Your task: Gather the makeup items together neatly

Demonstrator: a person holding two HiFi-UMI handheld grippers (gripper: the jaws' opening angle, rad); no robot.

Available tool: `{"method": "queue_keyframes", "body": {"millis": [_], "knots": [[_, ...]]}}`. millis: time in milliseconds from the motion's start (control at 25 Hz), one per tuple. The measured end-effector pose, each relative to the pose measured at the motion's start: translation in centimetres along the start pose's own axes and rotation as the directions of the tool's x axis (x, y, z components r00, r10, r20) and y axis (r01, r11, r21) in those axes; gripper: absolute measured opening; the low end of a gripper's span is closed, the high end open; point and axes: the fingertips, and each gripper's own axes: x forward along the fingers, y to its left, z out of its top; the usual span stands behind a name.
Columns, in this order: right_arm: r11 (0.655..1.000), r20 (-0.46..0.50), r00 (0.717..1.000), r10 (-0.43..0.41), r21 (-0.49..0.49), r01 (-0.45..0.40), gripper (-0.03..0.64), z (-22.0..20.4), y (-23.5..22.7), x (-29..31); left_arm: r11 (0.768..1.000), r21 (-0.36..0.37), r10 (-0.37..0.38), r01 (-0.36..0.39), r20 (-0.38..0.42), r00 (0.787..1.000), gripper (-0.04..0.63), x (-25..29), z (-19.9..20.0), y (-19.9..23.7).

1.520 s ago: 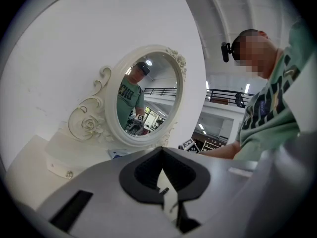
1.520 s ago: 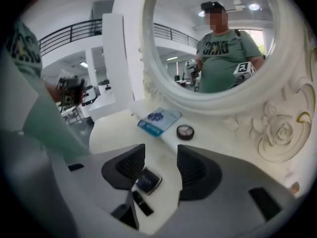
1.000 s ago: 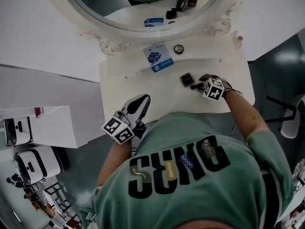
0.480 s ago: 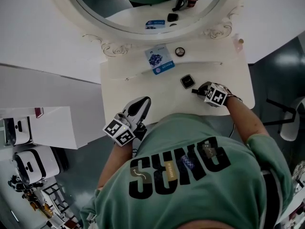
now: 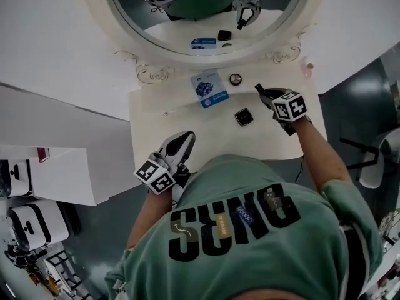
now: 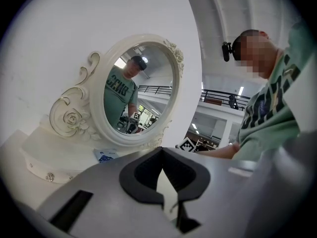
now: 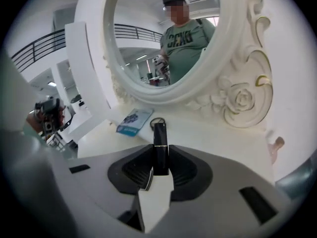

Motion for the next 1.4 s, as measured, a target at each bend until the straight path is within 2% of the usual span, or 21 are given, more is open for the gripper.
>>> {"method": "queue_keyframes", "body": {"millis": [160,280,440,600,800,920,1040,1160,1280,1400], "knots": [[0.987,0.008,0.992,-0.128,0.101,0.127,0.087,3.4,-3.5,1.0,1.000,-0.005,0.017,-0.017,0.011,1.000,0.009,-1.2,0.2,0.9],[0.960,-0.013,0.980,-0.200,0.200,0.198,0.087,4.6,-5.6,2.3,0.999,-0.016,0.048,-0.047,0.018,0.999,0.009,-2.6,0.3,1.7],[0.913,-0.058,0.967,-0.249,0.319,0.255,0.087,4.3,-7.4,4.3,0.996,-0.032,0.089,-0.088,0.026,0.996,0.009,-4.6,0.2,2.8],[0.881,-0.107,0.954,-0.280,0.367,0.299,0.087,2.8,-7.8,6.0,0.993,-0.042,0.115,-0.114,0.027,0.993,0.009,-6.1,0.1,3.5],[0.872,-0.129,0.933,-0.337,0.330,0.361,0.092,1.7,-8.0,7.0,0.990,-0.047,0.132,-0.130,0.029,0.991,0.009,-7.1,-0.1,3.7],[0.872,-0.131,0.929,-0.347,0.320,0.371,0.094,1.6,-7.9,7.1,0.991,-0.045,0.130,-0.129,0.029,0.991,0.009,-7.2,-0.2,3.7],[0.881,-0.121,0.942,-0.312,0.335,0.335,0.109,1.7,-7.7,7.1,0.992,-0.042,0.118,-0.117,0.028,0.993,0.009,-6.9,0.0,3.3],[0.897,-0.079,0.961,-0.265,0.347,0.276,0.195,2.4,-7.1,6.8,0.994,-0.035,0.107,-0.106,0.024,0.994,0.009,-6.5,0.0,2.9],[0.932,-0.002,0.964,-0.264,0.258,0.256,0.201,4.1,-6.2,4.5,0.995,-0.029,0.093,-0.093,0.021,0.995,0.009,-5.8,0.1,2.4],[0.977,0.091,0.974,-0.206,0.072,0.200,0.199,5.8,-3.3,1.8,0.997,-0.018,0.077,-0.077,0.020,0.997,0.009,-5.0,0.1,1.8]]}}
